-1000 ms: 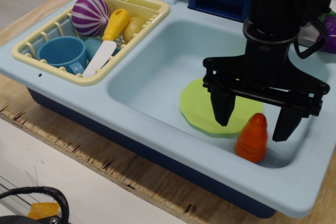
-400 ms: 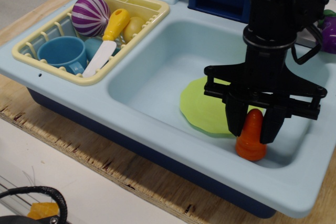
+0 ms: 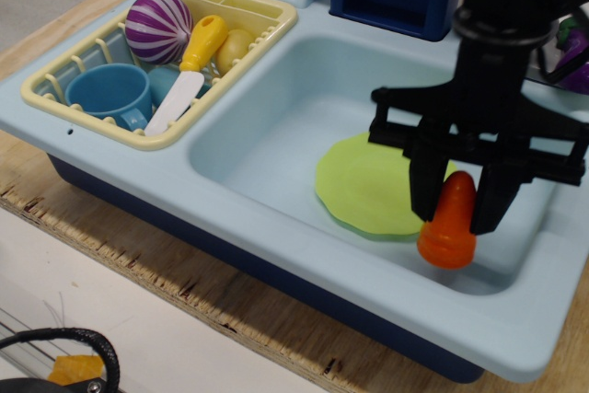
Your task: Put carrot on plate
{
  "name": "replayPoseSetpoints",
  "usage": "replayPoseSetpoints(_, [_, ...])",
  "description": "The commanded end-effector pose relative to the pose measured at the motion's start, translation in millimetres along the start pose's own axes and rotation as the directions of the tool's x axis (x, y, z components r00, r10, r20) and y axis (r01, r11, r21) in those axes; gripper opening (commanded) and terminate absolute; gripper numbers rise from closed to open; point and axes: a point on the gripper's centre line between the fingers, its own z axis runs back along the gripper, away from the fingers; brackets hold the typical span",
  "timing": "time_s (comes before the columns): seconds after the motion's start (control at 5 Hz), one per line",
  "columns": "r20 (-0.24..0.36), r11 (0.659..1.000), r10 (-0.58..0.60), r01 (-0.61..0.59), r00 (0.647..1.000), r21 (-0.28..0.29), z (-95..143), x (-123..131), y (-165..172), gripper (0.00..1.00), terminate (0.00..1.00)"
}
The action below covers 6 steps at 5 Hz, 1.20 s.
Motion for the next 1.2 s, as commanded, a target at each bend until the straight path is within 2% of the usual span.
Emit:
replayPoseSetpoints(0.0, [0.077,0.999,0.007,-0.01,0.997,0.041,28,8,5,0.0,0.0])
replayPoseSetpoints(0.2, [0.073,0.998,0.002,-0.007,0.997,0.069,26,29,21,0.0,0.0])
replayPoseSetpoints(0.4, [0.125,0.998,-0.025,0.017,0.992,0.063,25,44,31,0.0,0.0])
replayPoseSetpoints(0.6, [0.163,0.999,-0.047,0.044,0.985,0.023,17,50,39,0.0,0.0])
replayPoseSetpoints(0.8, [0.203,0.997,-0.064,0.07,0.977,-0.023,9,52,43,1.0,0.0])
replayPoseSetpoints(1.0, [0.202,0.995,-0.073,0.083,0.977,-0.045,6,51,47,1.0,0.0])
